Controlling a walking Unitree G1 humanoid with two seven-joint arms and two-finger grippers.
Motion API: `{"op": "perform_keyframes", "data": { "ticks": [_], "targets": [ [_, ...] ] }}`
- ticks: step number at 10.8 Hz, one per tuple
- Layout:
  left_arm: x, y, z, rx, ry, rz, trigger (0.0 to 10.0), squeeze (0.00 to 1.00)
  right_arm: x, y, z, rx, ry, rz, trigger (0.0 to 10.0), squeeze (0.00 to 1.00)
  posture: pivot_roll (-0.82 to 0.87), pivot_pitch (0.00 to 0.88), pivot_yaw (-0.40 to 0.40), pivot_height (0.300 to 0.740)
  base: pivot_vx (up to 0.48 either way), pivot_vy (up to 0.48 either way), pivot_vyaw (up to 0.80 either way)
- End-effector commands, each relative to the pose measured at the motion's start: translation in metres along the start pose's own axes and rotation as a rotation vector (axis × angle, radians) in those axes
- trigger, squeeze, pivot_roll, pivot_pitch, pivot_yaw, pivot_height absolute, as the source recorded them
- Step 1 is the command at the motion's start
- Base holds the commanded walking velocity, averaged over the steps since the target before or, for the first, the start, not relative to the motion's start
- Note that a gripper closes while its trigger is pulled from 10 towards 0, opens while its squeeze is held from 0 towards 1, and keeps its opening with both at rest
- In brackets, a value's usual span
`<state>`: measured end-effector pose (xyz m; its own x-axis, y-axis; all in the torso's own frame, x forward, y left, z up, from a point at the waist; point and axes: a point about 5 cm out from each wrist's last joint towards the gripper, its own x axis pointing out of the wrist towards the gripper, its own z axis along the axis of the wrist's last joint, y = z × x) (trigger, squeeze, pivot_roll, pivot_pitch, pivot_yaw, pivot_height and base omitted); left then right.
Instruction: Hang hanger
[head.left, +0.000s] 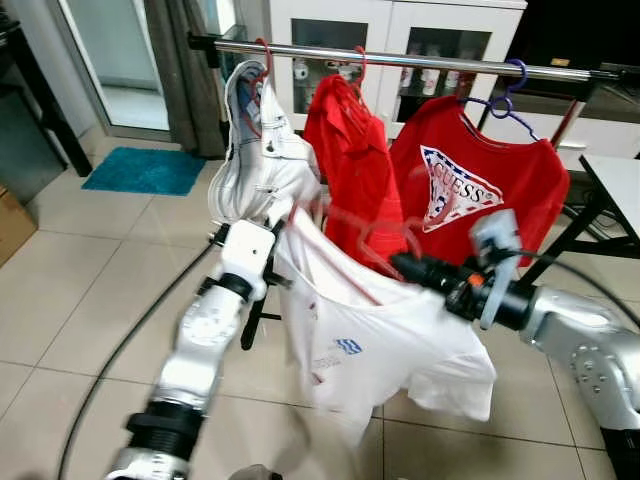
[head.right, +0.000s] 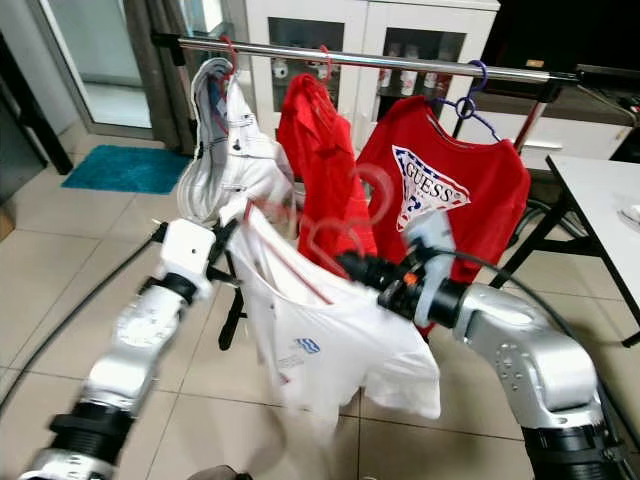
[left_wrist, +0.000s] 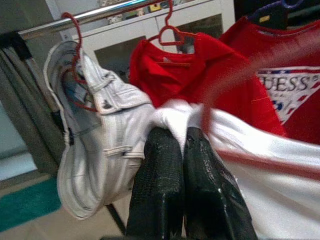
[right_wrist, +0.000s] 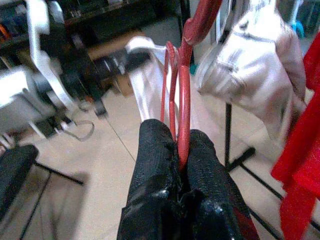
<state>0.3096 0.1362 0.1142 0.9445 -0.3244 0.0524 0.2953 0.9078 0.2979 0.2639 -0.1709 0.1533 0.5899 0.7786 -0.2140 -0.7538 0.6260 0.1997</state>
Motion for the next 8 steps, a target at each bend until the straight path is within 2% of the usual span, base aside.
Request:
{"op": "perform_keyframes", "data": {
  "ticks": [1, 3, 4, 6, 7, 8],
  "targets": [
    [-0.001, 0.004, 0.005, 0.024, -0.009, 0.002, 0.0, 0.00, 0.001, -0.001, 0.001, -0.054, 0.027, -0.003, 0.0, 0.00, -0.07, 0.000, -0.001, 0.740, 0.000, 0.000, 0.00],
    [0.001, 0.015, 0.005, 0.061, 0.013, -0.026, 0.0, 0.00, 0.006, 0.012, -0.009, -0.125, 0.093, 0.088, 0.0, 0.00, -0.06, 0.000, -0.003, 0.740, 0.000, 0.000, 0.00],
    [0.001, 0.024, 0.004, 0.099, 0.032, -0.030, 0.0, 0.00, 0.006, 0.019, -0.013, -0.149, 0.122, 0.144, 0.0, 0.00, -0.06, 0.000, 0.000, 0.740, 0.000, 0.000, 0.00],
    [0.002, 0.044, 0.006, 0.140, 0.053, -0.032, 0.0, 0.00, 0.003, 0.024, -0.025, -0.179, 0.199, 0.178, 0.0, 0.00, -0.06, 0.000, 0.010, 0.740, 0.000, 0.000, 0.00],
    [0.001, 0.057, 0.007, 0.168, 0.068, -0.015, 0.0, 0.00, 0.001, 0.025, -0.033, -0.190, 0.237, 0.195, 0.0, 0.00, -0.07, 0.000, 0.014, 0.740, 0.000, 0.000, 0.00],
    [-0.001, 0.075, 0.007, 0.196, 0.087, 0.028, 0.0, 0.00, -0.001, 0.027, -0.036, -0.166, 0.231, 0.196, 0.0, 0.00, -0.07, 0.000, 0.019, 0.740, 0.000, 0.000, 0.00]
  ]
}}
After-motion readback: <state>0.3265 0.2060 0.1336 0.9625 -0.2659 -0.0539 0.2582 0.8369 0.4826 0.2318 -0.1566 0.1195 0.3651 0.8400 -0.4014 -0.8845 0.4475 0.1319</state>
